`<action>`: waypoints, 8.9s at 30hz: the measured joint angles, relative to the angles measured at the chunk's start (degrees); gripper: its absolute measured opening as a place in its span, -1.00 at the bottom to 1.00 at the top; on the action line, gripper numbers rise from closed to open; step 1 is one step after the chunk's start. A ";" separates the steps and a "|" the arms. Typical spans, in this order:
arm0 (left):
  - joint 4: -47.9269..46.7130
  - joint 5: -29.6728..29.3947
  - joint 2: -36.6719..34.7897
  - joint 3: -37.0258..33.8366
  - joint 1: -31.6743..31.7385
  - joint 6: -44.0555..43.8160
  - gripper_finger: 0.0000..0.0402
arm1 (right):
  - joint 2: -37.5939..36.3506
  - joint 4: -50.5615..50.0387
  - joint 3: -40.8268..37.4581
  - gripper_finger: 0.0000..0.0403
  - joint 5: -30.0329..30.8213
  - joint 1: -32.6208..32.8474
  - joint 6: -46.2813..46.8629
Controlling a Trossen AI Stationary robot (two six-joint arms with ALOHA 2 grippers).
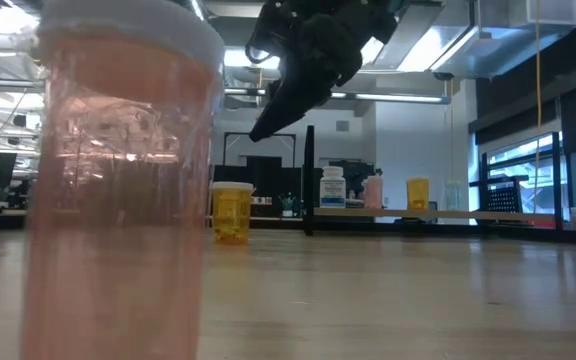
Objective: Pick and place medicine bottles onto shelf by color
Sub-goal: Put the top left orange pill bottle on the shelf
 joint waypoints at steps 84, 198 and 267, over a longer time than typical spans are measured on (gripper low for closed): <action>0.24 19.52 0.02 0.00 0.07 23.96 0.93 | 3.62 7.12 -0.57 0.55 4.95 -0.02 3.36; 1.51 14.46 0.00 0.00 0.04 24.15 0.93 | 6.51 -25.47 24.75 0.11 5.49 0.76 16.64; 13.86 19.58 -7.52 0.04 18.47 47.69 0.93 | -35.87 -29.50 -14.59 0.11 46.26 -9.25 51.76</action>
